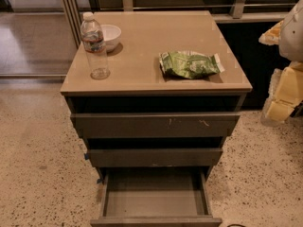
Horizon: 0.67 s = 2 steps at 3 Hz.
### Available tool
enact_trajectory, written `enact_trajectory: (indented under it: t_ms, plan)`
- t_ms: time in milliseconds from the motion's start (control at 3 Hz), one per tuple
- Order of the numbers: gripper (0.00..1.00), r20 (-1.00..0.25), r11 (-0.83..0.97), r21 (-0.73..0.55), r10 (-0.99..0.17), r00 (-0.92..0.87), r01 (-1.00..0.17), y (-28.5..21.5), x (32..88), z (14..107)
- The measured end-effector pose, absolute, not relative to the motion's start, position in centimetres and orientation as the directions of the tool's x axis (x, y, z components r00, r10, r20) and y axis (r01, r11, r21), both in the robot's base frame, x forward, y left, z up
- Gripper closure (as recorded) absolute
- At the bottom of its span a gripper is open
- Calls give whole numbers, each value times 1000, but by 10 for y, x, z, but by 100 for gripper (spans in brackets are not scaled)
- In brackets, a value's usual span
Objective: Place green jalapeno chip bag into bottom drawer
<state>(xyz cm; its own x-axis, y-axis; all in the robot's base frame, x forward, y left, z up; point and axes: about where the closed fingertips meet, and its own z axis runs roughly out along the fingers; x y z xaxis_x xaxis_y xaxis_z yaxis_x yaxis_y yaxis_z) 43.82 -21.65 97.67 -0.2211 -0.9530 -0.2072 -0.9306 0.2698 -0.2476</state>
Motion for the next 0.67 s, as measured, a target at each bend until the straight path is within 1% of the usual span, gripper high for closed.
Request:
enact_trajectory:
  t_ms: [667]
  plan:
    - [0,-223,276,-272,-950,-219,-922,-217,446,978]
